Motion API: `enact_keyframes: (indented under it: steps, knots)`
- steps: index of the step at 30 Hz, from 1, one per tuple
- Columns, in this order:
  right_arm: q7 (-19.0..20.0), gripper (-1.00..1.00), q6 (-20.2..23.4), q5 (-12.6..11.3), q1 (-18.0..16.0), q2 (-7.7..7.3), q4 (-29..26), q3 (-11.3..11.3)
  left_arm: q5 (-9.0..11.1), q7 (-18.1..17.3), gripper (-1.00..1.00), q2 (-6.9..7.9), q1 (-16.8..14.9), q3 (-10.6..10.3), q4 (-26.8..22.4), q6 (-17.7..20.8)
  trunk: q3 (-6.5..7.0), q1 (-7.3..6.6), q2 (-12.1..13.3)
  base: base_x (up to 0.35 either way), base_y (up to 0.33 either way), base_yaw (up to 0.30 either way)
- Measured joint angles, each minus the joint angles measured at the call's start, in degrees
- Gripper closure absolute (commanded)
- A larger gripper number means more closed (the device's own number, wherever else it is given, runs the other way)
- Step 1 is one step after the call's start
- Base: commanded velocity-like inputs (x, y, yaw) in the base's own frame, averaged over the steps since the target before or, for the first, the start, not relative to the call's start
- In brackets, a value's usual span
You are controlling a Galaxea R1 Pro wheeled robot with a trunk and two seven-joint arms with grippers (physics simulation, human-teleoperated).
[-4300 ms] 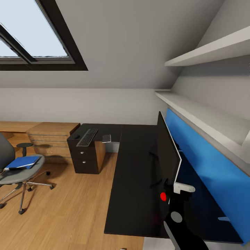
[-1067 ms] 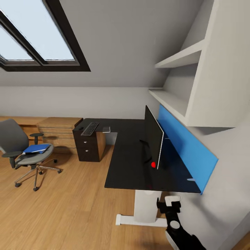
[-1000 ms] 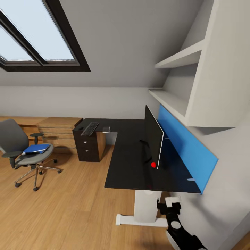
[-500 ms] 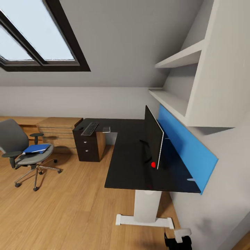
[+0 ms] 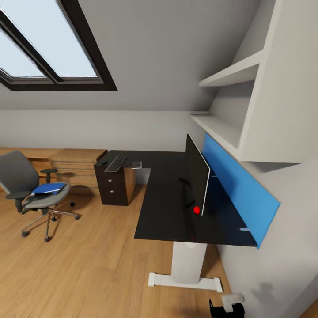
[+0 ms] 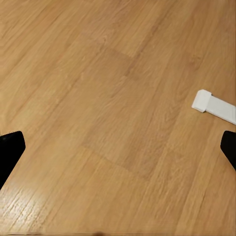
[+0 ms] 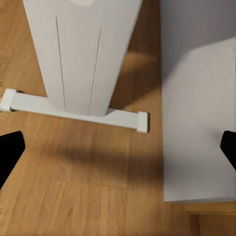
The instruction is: In the bedroom, organize the workspace by keeping the computer under the desk, ensuring the monitor is on the desk, placing the keyboard on the desk next to the monitor, placing the mouse on the desk next to the keyboard, moving the folder from the swivel chair onto the desk next to the mouse, stacking the notebook on top of the folder with the pen on top of the notebook, and positioning the swivel chair next to the desk.
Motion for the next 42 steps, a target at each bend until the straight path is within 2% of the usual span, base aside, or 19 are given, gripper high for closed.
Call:
enact_keyframes:
  steps: [12, 29, 42]
  knots:
    - [-0.07, -1.00, 0.05, -0.15, 0.00, 0.05, 0.00, 0.02, 0.03, -0.43, -1.00, -0.01, 0.00, 0.15, 0.12, -0.17, -0.15, -0.01, 0.01, 0.021, 0.050, 0.265]
    - [-0.09, -1.00, 0.11, -0.05, 0.01, 0.07, 0.00, 0.02, 0.03, -0.51, -1.00, -0.01, -0.01, 0.08, 0.14, -0.02, -1.33, -0.01, 0.00, 0.136, 0.288, 0.161]
    - [-0.05, -1.00, 0.07, 0.08, 0.01, 0.00, 0.00, 0.01, -0.05, -0.59, -1.00, -0.01, -0.02, 0.01, 0.15, -0.01, -2.43, -0.02, 0.00, 0.202, 0.289, 0.014]
